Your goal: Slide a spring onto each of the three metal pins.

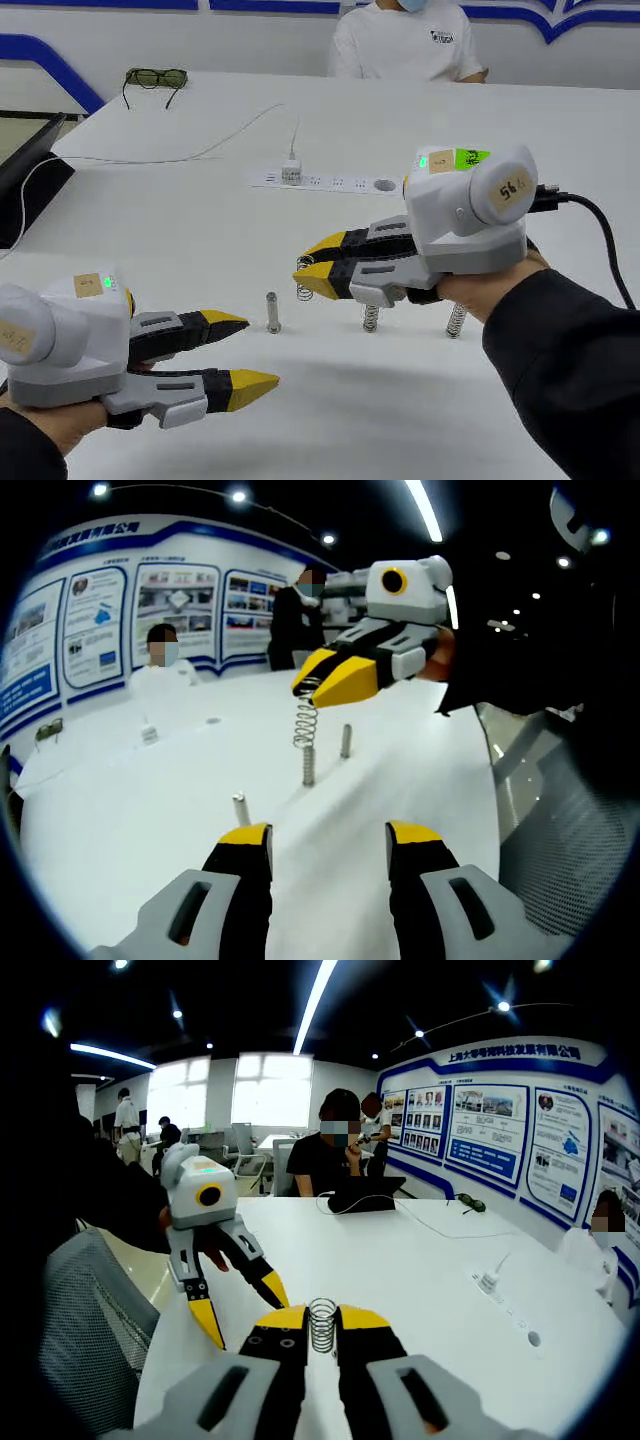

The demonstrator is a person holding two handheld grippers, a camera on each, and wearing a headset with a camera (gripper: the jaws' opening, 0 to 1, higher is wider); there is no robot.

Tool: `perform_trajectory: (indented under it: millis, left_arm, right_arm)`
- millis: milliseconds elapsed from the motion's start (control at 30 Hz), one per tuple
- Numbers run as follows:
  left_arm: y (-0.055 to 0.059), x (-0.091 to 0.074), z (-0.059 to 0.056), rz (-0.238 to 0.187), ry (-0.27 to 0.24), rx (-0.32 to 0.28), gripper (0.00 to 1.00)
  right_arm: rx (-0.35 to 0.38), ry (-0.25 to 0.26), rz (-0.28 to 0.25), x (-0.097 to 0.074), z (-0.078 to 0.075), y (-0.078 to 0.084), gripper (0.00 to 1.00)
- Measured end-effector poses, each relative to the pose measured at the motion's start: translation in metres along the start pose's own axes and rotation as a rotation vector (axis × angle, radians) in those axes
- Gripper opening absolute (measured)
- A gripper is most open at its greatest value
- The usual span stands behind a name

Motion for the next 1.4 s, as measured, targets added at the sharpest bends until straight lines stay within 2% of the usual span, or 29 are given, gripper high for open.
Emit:
perform_trajectory:
  millis: [467, 833, 1400]
  left_arm:
    - [0.003, -0.003, 0.005, 0.009, -0.011, -0.007, 0.48]
    - [0.006, -0.006, 0.009, 0.015, -0.022, -0.021, 0.49]
    - [0.011, -0.007, 0.014, 0.032, -0.026, -0.029, 0.48]
  right_arm:
    - [0.019, 0.021, -0.008, 0.022, -0.021, -0.001, 0.12]
    - [0.06, 0.022, 0.002, 0.042, -0.029, 0.013, 0.12]
    - [0.11, 0.018, 0.017, 0.054, -0.039, 0.029, 0.12]
Point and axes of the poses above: the centre of the closed fingertips' face, and the gripper's own axes: x roughly forward along the fingers, z roughly to its left, y roughly out of its underside, the point moved 4 cm from there along -x, roughly backward along the fingers, and after that the axes turned 11 degrees about -y, right-handed, at the moved point
